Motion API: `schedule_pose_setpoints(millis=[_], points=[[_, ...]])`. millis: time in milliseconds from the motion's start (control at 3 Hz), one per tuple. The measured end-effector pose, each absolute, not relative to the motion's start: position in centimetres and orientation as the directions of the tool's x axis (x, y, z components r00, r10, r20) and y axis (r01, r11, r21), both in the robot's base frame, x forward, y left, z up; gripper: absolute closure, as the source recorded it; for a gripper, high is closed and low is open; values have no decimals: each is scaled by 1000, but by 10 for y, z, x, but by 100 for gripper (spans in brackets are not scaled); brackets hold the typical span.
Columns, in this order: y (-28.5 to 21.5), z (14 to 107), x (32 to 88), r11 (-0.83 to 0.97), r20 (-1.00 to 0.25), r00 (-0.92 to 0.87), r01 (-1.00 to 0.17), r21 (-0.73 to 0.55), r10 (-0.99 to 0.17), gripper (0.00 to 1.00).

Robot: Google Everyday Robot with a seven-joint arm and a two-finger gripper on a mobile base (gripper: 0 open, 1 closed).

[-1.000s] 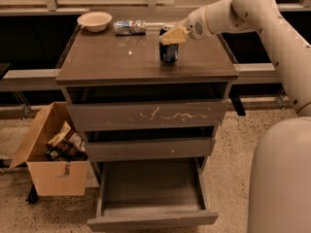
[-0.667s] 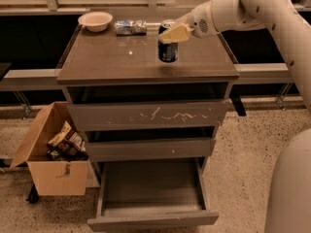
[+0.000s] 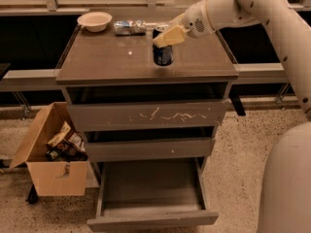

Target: Place pepsi can into bottom drawer

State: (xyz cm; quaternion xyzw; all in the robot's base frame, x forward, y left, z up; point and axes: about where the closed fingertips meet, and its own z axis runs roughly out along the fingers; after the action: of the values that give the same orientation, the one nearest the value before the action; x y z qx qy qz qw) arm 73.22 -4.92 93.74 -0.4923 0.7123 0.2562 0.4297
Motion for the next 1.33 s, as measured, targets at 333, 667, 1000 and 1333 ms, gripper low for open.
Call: schedule_pose_setpoints(millis=[333,667,1000,1333], points=[[-40,946,684,262,-843,-66,-961,-91,-534,100],[-33,922,631,180,-827,-41,-981,-73,-561,100],[-31,868,591,146,-795,-91,-989,3,-600,100],[-25,846,580,126,-780,-114,-991,46,-616,100]])
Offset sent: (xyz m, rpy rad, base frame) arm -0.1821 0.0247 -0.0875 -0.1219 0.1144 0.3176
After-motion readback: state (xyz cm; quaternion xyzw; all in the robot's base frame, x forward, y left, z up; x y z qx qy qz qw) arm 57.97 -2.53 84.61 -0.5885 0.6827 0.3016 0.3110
